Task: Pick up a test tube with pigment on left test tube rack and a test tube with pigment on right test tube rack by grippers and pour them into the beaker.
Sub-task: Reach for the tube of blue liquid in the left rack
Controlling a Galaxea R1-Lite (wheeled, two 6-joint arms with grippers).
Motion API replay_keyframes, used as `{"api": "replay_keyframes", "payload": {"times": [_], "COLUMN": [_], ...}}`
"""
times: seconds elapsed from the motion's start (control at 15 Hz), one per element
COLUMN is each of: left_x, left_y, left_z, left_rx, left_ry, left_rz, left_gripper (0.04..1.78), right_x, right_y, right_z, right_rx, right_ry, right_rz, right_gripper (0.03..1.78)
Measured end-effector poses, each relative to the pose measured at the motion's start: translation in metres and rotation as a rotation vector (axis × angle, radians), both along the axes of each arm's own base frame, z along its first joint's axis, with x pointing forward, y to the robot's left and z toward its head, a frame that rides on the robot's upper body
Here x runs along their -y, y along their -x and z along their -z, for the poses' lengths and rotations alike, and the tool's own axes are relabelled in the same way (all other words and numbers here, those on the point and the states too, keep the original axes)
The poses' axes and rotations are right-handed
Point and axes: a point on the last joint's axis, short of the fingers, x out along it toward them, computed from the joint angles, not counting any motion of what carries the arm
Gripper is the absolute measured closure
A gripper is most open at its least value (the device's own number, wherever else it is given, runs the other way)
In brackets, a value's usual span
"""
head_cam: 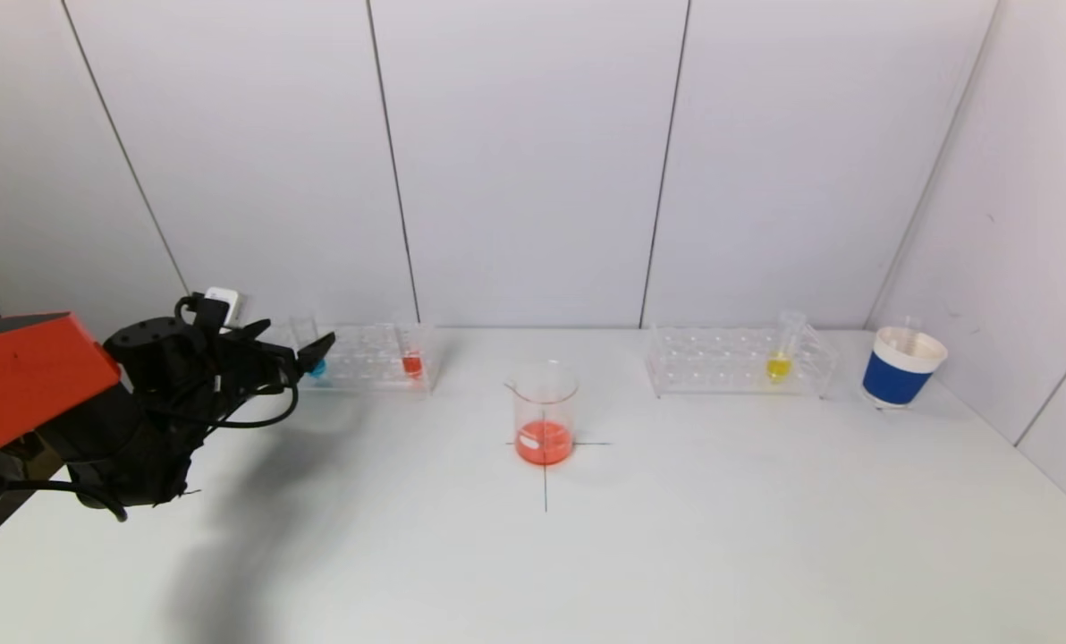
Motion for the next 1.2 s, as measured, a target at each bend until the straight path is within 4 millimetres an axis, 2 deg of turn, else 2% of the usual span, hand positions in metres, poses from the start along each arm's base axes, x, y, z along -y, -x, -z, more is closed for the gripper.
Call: {"api": "replay_keyframes", "payload": {"times": [1.2], "left_x": [-0.001], "left_y": [-0.012], "left_z": [0.000], "left_rx": [0.011], "left_ry": [-0.002], "left_rz": [-0.009], "left_gripper": [0.06], "right_x": [0.000], "right_y": [0.000], "right_z": [0.000], "right_rx": [0.000], "right_ry": [0.000], "right_rz": [0.000], "right_gripper": [0.04]}}
